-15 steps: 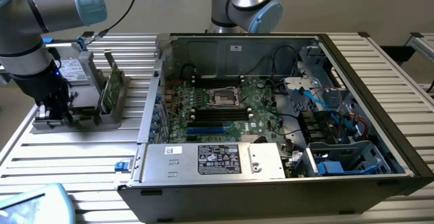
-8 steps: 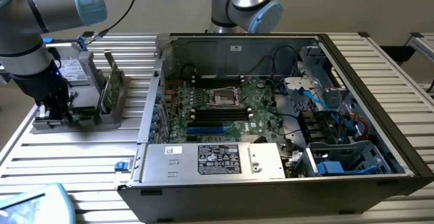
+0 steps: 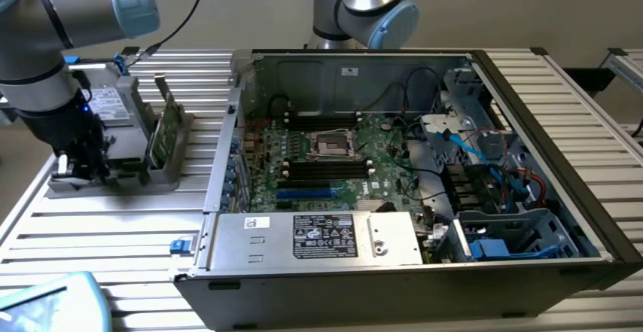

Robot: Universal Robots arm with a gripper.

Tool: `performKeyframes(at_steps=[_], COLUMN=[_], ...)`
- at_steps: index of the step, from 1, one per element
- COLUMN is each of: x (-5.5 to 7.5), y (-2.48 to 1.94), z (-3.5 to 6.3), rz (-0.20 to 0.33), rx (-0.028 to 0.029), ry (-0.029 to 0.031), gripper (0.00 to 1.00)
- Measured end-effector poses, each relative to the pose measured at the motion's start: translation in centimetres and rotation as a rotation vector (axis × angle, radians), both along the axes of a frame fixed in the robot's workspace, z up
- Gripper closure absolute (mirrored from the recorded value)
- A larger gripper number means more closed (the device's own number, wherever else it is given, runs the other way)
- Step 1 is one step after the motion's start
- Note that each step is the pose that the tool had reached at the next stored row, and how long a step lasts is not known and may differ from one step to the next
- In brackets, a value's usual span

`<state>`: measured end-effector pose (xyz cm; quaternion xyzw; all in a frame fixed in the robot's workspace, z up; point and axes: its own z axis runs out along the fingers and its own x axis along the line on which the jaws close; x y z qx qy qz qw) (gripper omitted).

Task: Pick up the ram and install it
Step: 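Pick up the ram and move it above insertion slot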

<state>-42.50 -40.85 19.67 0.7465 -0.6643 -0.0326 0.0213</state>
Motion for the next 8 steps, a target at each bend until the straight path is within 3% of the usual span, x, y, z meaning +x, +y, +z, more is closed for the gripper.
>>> performKeyframes(at_steps=[8], x=[0.31], y=[0.03], z=[0.01], rz=[0.0], rx=[-0.0009], ry=[0.0001], gripper=[0.72])
